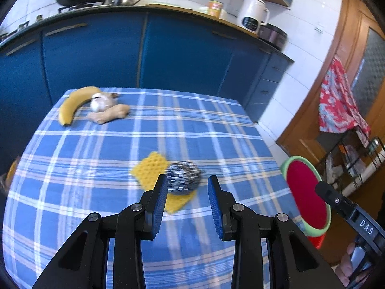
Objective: Collect trash
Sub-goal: 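Move both open tools back over the yellow foam net and scrubber, then grasp the steel scrubber with the right tool while the left tool grasps the yellow foam net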
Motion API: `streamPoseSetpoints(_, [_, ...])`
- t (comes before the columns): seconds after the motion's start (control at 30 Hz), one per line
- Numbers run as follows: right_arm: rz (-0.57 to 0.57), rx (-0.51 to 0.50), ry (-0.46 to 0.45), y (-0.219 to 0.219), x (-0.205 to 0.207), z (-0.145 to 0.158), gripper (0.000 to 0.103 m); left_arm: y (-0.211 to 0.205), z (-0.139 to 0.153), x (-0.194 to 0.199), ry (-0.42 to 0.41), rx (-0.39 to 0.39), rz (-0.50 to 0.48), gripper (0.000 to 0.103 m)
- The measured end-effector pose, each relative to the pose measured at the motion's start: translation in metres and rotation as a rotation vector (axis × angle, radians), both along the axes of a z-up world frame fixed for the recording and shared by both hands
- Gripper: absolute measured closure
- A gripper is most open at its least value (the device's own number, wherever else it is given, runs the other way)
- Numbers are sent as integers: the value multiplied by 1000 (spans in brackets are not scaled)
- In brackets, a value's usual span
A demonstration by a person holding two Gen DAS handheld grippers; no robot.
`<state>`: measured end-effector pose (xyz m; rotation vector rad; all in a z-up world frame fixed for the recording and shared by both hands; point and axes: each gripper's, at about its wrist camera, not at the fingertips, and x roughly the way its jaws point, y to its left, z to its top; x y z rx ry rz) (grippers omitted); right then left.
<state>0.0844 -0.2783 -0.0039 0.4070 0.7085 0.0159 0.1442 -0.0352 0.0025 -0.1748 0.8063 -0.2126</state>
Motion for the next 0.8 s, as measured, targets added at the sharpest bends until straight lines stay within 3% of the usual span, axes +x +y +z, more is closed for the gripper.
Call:
streamPoseSetpoints(0.47, [129,-8,45,65,35,-12,47,62,-17,8,31,0,155,68])
streamPoseSetpoints(0.8, [196,0,84,109,64,-24,42,88,-29,14,54,-21,199,68])
